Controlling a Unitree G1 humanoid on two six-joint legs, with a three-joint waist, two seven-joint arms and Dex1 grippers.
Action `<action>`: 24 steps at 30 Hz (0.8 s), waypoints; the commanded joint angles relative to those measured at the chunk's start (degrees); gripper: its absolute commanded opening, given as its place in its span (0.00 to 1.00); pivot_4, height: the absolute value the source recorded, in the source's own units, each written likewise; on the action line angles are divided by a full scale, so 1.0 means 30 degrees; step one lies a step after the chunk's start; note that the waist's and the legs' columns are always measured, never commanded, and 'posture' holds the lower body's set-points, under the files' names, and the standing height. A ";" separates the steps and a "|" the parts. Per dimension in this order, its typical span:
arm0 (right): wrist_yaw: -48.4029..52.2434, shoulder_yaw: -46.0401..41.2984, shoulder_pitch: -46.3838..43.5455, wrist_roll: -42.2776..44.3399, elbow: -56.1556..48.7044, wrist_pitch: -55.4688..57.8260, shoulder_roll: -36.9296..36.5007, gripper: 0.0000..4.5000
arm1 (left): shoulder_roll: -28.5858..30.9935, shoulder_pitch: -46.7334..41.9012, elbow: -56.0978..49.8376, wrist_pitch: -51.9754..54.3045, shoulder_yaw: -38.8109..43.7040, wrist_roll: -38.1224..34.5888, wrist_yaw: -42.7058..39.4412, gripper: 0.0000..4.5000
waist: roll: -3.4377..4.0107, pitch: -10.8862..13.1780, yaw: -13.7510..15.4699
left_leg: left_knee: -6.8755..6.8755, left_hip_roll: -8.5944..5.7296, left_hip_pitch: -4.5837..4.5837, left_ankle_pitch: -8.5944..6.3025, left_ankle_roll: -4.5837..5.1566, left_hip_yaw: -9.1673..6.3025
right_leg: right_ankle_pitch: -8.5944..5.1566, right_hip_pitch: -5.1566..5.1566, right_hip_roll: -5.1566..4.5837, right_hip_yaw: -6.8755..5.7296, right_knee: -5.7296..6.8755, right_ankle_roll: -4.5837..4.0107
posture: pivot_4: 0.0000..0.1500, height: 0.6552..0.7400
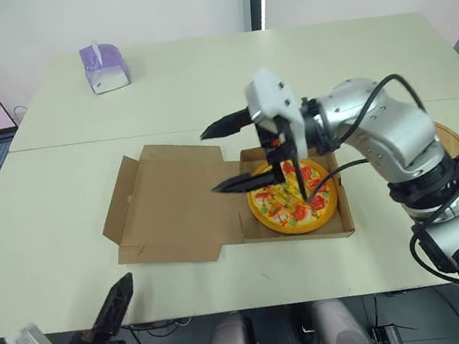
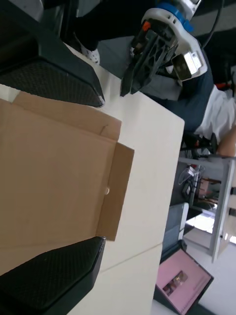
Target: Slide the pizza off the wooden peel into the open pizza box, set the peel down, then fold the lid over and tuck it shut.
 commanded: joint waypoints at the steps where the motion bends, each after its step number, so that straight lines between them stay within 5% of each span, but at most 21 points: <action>1: -0.0086 -0.0300 -0.0243 -0.0266 -0.0478 -0.0518 0.0138 0.99 | 0.0093 -0.0271 0.0352 -0.1409 -0.0904 0.0660 -0.0388 1.00 | -0.0001 -0.0001 0.0009 | 0.0000 0.0000 0.0001 -0.0001 0.0002 -0.0005 | 0.0000 0.0005 0.0001 -0.0002 -0.0003 -0.0001 | 1.00 1.00; 13: -0.0603 -0.0835 -0.0142 -0.0441 -0.0708 0.0060 -0.0142 0.99 | 0.1593 -0.3817 0.3007 -0.3581 -0.2890 0.0884 0.0590 1.00 | 0.0444 -0.0062 0.0085 | -0.0130 -0.0014 0.0033 -0.0002 0.0011 -0.0007 | -0.0004 -0.0001 -0.0005 0.0003 -0.0034 -0.0006 | 1.00 1.00; 24: -0.0645 -0.0980 -0.0026 -0.0688 -0.0791 0.0098 -0.0462 0.99 | 0.2255 -0.4926 0.4145 -0.3815 -0.3259 0.0803 0.0801 1.00 | 0.0173 -0.0135 -0.0229 | -0.0241 0.0009 0.0114 0.0020 -0.0035 0.0040 | -0.0058 -0.0006 -0.0005 0.0017 -0.0042 -0.0068 | 1.00 1.00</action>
